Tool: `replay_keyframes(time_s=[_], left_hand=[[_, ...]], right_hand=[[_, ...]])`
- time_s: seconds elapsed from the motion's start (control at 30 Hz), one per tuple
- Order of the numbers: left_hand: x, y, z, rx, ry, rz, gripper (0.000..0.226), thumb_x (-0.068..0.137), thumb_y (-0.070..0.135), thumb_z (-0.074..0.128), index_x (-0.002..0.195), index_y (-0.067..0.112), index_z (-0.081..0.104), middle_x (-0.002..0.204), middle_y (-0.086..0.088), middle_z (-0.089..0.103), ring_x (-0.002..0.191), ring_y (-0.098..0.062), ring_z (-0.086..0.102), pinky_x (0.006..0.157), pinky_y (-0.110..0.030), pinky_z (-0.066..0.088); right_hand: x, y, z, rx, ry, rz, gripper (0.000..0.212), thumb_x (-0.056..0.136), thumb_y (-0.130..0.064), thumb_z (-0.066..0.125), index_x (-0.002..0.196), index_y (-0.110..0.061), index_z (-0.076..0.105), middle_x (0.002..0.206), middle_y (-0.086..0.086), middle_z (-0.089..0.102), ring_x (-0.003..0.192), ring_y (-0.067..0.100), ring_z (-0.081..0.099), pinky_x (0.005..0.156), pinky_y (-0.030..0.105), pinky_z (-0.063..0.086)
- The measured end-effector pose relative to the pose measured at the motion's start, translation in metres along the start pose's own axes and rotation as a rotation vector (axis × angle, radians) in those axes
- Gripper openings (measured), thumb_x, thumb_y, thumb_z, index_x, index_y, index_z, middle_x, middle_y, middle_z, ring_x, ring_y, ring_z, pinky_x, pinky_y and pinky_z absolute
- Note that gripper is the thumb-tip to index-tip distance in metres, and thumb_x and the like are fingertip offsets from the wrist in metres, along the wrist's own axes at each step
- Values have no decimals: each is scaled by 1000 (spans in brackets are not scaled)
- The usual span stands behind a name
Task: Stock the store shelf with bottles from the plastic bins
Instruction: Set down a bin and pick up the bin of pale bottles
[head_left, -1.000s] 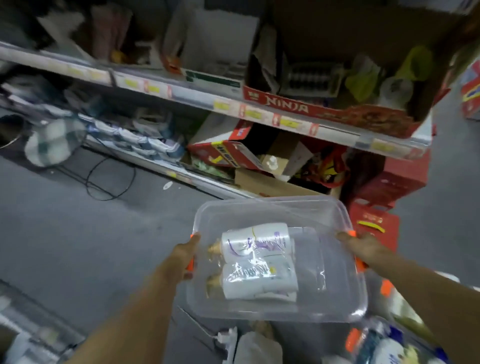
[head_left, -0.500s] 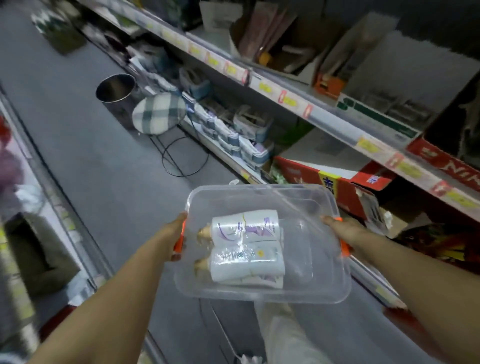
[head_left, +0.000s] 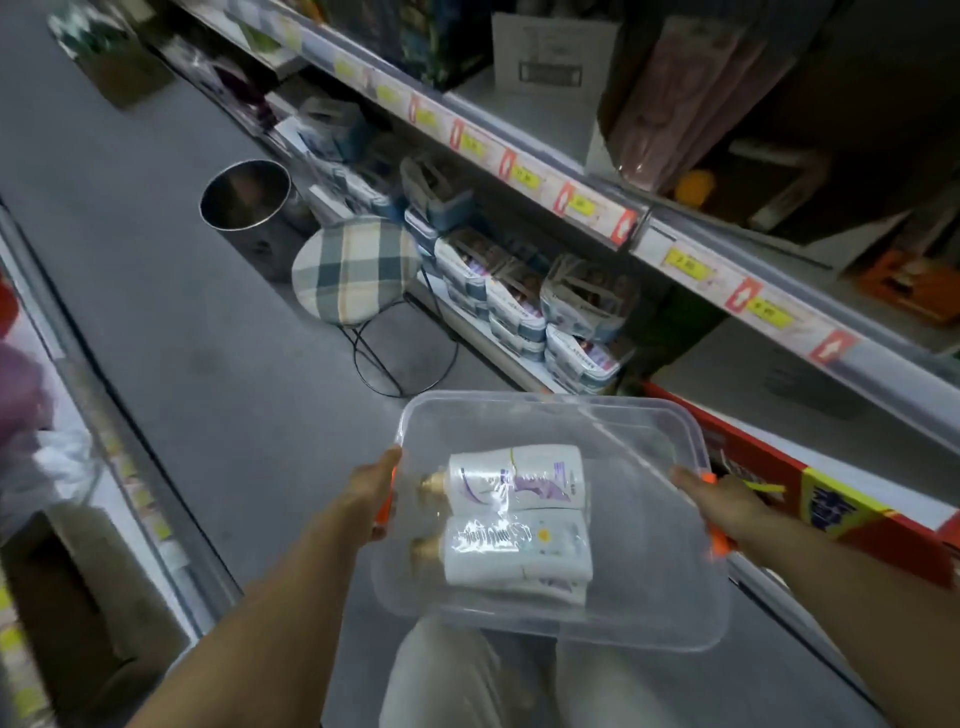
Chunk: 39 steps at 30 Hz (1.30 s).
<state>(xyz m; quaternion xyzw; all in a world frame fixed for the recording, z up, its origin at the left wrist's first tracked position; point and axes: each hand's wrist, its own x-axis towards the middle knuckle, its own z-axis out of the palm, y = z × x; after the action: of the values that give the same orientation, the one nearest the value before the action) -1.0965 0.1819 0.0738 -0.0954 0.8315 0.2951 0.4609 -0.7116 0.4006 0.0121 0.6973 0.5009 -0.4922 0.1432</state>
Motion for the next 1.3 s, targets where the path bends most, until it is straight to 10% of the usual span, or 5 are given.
replay_keyframes(time_s=[0.17, 0.27, 0.47, 0.77, 1.3], left_hand=[[54, 55, -14, 92, -56, 38, 48, 98, 56, 47, 86, 10, 52, 81, -16, 58, 72, -27, 55, 74, -39, 45], [95, 91, -18, 199, -120, 83, 44, 100, 53, 47, 87, 12, 49, 83, -16, 56, 73, -26, 53, 72, -39, 44], [179, 158, -19, 357, -260, 138, 38, 97, 50, 55, 94, 13, 53, 71, -10, 49, 58, -19, 45, 60, -27, 38], [310, 199, 6, 471, -247, 153, 48, 96, 48, 58, 122, 9, 53, 92, -11, 55, 70, -19, 52, 59, -28, 42], [465, 186, 74, 553, -250, 217, 35, 90, 47, 66, 97, 13, 69, 93, -20, 72, 89, -39, 70, 84, -54, 58]], right_hand=[[-26, -75, 27, 165, 61, 22, 135, 39, -98, 58, 148, -19, 41, 145, 14, 50, 128, 40, 51, 108, 54, 41], [-40, -107, 52, 325, 72, 77, 83, 82, -61, 67, 143, -8, 46, 137, 20, 55, 120, 41, 56, 100, 45, 46], [-16, -122, 122, 466, 224, 250, 46, 93, -38, 64, 64, -5, 52, 56, 12, 49, 55, 24, 48, 60, 33, 36], [86, -141, 210, 676, 231, 357, 56, 87, -51, 66, 94, 5, 62, 76, 21, 60, 69, 32, 57, 76, 50, 53], [229, -144, 304, 806, 271, 307, 54, 87, -46, 70, 112, 2, 63, 93, 15, 61, 84, 30, 58, 82, 43, 48]])
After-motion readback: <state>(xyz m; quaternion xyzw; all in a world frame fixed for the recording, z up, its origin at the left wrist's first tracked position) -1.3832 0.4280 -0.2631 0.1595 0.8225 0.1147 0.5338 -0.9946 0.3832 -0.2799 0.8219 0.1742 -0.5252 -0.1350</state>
